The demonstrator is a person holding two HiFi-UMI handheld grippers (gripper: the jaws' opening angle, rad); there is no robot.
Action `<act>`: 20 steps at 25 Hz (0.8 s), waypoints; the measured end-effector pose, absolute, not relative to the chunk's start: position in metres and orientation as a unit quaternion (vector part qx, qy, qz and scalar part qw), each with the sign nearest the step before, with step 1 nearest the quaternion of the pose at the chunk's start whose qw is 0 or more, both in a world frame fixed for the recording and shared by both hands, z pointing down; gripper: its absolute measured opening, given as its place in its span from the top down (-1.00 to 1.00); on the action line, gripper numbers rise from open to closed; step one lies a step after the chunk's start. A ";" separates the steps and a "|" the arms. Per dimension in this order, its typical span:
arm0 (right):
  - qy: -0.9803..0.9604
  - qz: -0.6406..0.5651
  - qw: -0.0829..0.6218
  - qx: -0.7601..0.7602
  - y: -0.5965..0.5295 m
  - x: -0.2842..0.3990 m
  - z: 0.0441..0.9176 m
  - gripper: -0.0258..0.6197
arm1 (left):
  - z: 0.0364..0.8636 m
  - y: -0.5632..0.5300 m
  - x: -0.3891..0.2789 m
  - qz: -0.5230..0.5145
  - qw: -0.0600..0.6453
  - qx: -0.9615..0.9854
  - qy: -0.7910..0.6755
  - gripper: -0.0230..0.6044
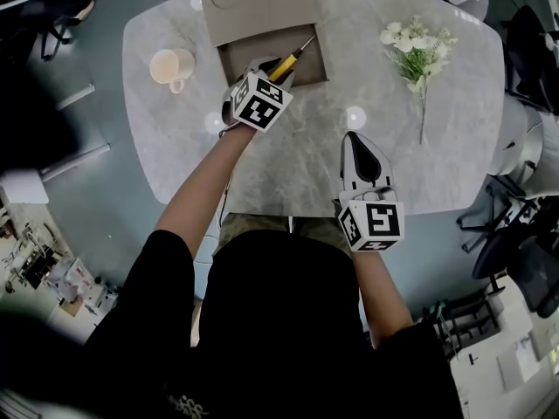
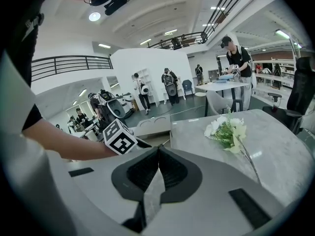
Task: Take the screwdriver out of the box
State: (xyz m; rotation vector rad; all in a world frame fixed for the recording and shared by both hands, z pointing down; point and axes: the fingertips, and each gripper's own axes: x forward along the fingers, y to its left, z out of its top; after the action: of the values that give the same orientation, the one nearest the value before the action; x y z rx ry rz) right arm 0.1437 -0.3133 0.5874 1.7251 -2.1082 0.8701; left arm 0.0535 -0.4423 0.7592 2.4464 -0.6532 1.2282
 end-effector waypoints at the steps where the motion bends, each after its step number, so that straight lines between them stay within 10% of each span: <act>1: -0.728 0.303 0.142 0.598 -0.312 0.145 0.588 0.88 | 0.761 -0.442 0.053 0.434 0.166 0.856 -0.229 0.45; 20: -0.731 0.282 0.128 0.608 -0.285 0.171 0.574 0.88 | 0.769 -0.452 0.049 0.420 0.158 0.854 -0.265 0.64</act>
State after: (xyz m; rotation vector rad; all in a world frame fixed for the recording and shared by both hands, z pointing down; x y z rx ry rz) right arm 0.1710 -0.2849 0.5736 1.7683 -2.1280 0.8196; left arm 0.0490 -0.4515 0.7688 2.4415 -0.7570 1.2020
